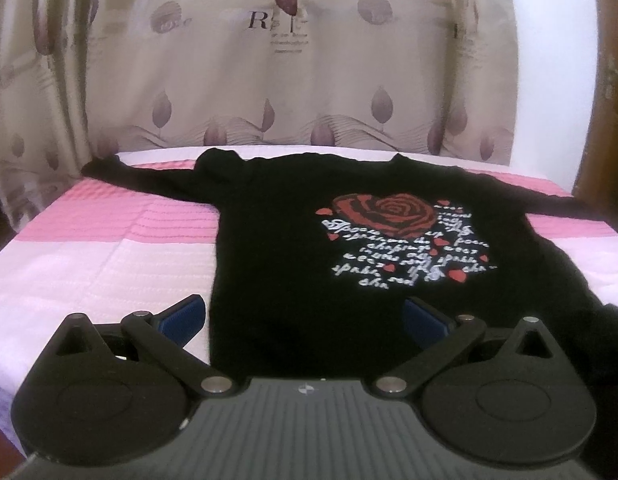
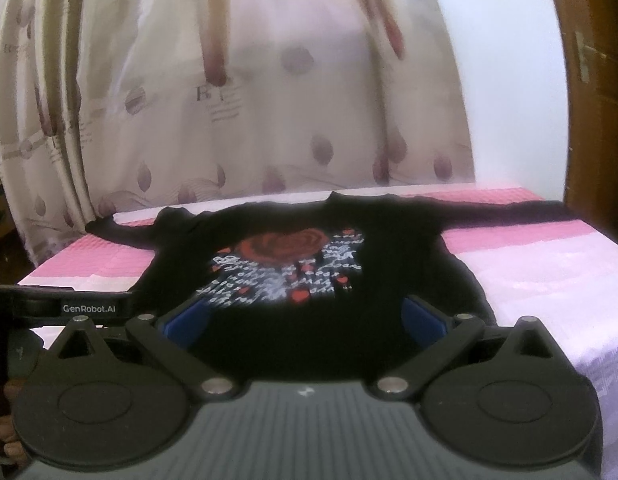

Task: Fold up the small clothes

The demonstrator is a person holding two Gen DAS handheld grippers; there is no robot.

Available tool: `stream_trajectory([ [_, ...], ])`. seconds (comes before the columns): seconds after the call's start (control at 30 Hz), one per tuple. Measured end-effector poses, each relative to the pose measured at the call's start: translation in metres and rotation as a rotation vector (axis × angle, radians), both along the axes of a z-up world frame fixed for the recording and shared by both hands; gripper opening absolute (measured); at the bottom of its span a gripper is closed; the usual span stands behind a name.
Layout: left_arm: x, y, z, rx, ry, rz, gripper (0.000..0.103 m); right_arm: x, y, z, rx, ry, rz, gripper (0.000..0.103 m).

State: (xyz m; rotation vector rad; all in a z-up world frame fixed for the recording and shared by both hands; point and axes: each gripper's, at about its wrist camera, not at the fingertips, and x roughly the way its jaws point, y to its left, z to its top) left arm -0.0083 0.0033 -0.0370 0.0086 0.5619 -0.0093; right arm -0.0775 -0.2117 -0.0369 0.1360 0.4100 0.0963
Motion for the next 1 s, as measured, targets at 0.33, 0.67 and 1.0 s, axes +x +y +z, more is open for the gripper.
stream_trajectory([
  [0.33, 0.054, 0.044, 0.002, 0.004, 0.059, 0.048, 0.103, 0.049, 0.015, 0.010, -0.016, 0.017, 0.069, 0.103],
  [0.67, 0.159, 0.201, 0.016, -0.223, 0.005, 0.179, 0.103, 0.096, 0.027, -0.014, -0.022, 0.123, 0.101, 0.103],
  [1.0, 0.309, 0.362, -0.004, -0.283, 0.100, 0.272, 0.081, 0.134, 0.031, -0.043, -0.019, 0.246, 0.072, 0.103],
])
